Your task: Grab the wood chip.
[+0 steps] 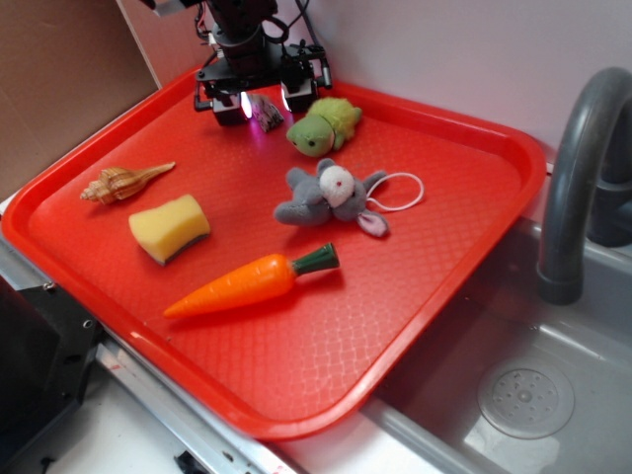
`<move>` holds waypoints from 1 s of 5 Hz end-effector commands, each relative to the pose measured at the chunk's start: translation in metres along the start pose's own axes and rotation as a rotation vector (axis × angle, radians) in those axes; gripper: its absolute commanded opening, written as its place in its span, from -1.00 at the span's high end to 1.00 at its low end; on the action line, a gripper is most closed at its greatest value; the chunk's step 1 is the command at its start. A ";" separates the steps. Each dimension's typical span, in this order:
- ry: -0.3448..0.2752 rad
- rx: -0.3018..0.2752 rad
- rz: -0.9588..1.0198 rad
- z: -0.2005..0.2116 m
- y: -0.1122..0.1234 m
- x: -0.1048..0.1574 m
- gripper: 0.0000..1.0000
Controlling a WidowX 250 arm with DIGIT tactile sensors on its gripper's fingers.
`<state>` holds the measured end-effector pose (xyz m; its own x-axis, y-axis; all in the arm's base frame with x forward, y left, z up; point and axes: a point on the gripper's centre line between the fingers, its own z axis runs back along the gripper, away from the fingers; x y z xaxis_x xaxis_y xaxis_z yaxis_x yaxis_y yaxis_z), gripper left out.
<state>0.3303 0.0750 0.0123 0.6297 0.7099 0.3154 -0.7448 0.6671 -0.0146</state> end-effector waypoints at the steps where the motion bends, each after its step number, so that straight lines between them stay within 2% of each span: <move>1: -0.062 0.047 -0.170 0.053 0.024 -0.003 1.00; 2: -0.035 0.064 -0.346 0.093 0.026 -0.006 1.00; 3: 0.098 0.039 -0.545 0.148 0.018 -0.012 1.00; 4: 0.211 -0.007 -0.791 0.174 0.005 -0.033 1.00; 5: 0.164 -0.119 -0.924 0.211 0.005 -0.054 1.00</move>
<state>0.2357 -0.0236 0.1763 0.9945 -0.0834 0.0627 0.0786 0.9940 0.0756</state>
